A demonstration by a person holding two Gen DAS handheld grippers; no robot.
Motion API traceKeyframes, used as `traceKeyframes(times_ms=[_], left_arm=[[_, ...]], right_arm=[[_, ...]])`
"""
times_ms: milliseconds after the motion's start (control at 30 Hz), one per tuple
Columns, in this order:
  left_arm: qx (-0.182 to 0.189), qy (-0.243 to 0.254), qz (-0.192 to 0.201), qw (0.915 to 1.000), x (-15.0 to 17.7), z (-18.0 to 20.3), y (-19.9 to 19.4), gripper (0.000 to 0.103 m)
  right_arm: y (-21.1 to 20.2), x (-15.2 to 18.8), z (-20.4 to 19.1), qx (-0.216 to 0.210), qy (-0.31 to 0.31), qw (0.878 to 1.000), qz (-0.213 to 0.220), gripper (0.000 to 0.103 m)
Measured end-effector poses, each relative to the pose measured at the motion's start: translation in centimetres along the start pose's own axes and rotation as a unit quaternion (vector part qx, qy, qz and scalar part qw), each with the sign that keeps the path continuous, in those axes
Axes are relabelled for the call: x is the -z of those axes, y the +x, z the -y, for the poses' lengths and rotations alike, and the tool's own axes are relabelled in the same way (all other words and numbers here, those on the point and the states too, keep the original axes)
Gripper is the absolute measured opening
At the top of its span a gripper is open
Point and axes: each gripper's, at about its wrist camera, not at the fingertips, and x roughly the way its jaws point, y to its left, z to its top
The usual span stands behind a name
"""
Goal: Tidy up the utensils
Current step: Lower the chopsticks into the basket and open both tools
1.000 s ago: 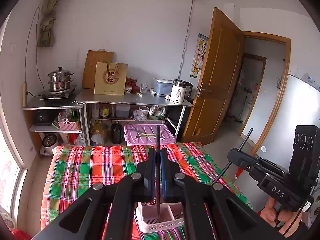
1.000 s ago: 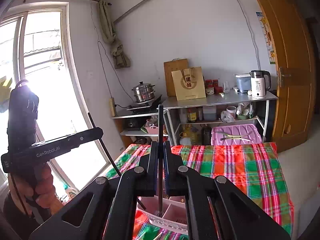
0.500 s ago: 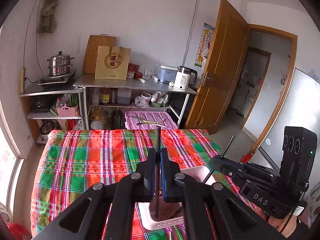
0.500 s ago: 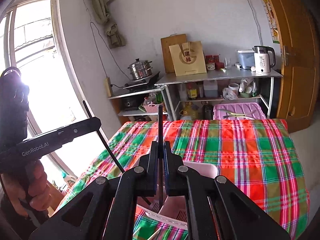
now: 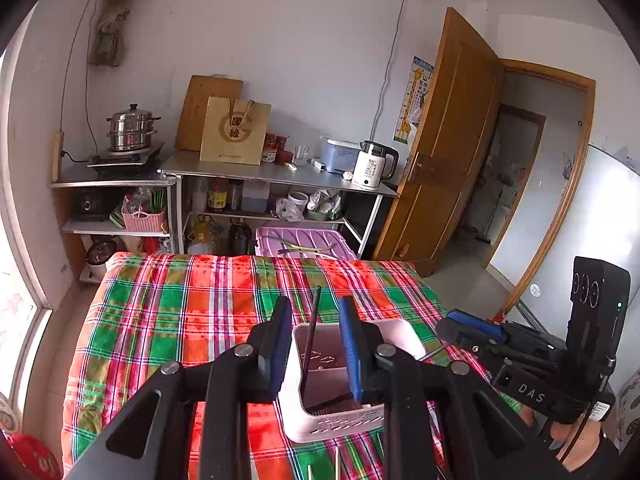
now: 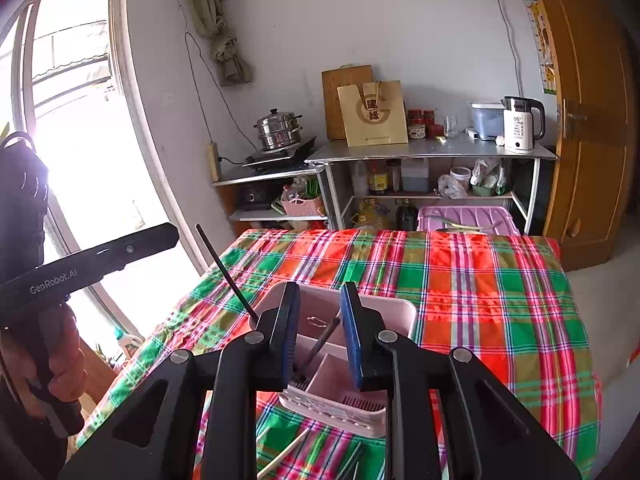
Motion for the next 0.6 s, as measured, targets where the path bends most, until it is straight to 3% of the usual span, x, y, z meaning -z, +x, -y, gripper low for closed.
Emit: traceKeyframes(times_ms=[300,600], left_arm=[[0.001,0.006,0.025,0.9997,4.5,1.5,-6.1,0.030],[0.037,0.022,-0.011,0.9990,12.3,4.8,-8.5,0.030]], right_arm=[[-7.0,2.8,1.1,0.009,0.009,1.000,0.026,0.022],[-11.5,9.1,2.9,0.025,0.022,0.999,0.014,0.022]])
